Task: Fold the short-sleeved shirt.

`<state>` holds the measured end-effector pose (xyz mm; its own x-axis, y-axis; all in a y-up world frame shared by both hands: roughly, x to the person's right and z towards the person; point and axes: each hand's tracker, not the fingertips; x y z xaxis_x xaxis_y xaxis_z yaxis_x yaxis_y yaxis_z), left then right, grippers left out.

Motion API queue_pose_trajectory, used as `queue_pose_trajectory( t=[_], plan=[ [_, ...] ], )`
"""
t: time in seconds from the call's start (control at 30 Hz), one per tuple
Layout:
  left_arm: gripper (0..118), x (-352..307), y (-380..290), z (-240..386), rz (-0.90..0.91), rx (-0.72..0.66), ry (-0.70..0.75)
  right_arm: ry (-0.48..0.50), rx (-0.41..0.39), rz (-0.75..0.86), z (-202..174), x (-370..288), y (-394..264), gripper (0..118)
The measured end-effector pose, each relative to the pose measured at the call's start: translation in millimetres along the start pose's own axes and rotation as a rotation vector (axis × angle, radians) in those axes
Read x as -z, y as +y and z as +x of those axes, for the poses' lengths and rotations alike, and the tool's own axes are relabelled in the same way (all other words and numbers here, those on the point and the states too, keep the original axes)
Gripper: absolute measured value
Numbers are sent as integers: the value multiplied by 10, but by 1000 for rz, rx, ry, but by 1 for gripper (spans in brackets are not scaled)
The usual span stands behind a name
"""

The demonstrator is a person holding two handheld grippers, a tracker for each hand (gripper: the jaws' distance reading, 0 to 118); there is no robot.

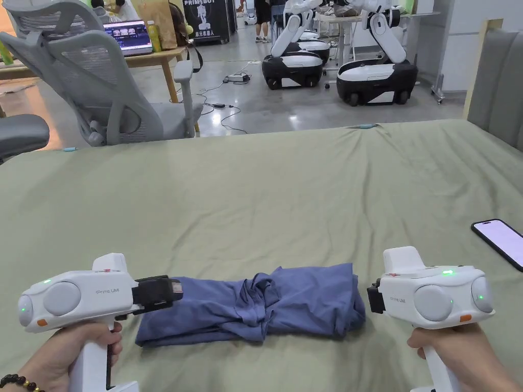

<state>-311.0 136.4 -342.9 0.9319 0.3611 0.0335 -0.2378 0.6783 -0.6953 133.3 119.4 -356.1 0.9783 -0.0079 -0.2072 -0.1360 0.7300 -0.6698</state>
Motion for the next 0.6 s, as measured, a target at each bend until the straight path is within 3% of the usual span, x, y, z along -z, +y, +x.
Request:
queue_pose_trajectory(
  t=[0.07, 0.27, 0.33, 0.4, 0.43, 0.5, 0.6],
  plan=[
    [106, 8, -12, -1, 53, -5, 31, 3, 2, 0, 13, -20, 5, 0],
    [100, 354, 5, -146, -98, -76, -25, 0, 0, 0, 23, -50, -10, 0],
    [78, 453, -38, -183, -120, -88, -79, 3, 0, -2, 30, -54, -17, 0],
    [72, 483, -91, -168, -98, -25, -39, -1, -3, -7, 24, -49, -22, 0],
    [62, 469, -96, -169, -97, -10, -40, -5, -4, -9, 16, -41, -25, 0],
    [20, 391, -80, -192, -88, -14, -47, -6, -5, -13, -3, -24, -25, 0],
    [18, 285, -59, -184, -60, 1, -55, 2, -11, -17, -66, -3, -17, 0]
  ],
)
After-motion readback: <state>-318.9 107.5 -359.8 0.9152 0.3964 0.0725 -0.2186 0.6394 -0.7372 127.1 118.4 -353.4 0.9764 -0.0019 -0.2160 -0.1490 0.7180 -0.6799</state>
